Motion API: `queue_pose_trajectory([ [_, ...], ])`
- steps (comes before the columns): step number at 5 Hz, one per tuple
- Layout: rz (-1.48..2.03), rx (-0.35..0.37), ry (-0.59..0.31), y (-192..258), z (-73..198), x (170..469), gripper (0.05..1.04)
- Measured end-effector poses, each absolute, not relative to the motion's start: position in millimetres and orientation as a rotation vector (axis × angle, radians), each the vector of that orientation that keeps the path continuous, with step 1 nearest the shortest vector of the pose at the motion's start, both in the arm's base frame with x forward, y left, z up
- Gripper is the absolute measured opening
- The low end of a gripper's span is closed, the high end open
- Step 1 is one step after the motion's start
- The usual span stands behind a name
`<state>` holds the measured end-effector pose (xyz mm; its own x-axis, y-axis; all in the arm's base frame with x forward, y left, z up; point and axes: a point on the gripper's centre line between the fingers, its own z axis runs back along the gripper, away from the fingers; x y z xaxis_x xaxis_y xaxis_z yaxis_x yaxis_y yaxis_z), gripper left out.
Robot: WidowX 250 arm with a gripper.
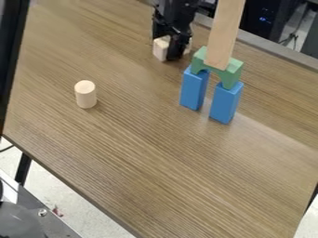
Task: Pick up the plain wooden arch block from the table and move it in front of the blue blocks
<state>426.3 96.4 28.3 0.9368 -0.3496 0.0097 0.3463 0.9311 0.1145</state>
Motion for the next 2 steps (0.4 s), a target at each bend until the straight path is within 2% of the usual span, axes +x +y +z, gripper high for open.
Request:
queue_pose_trajectory([
  [1,-0.347,0.09,-0.036,94,28,426,0.598],
  [2,-0.326,0.047,-0.048,93,38,428,0.598],
])
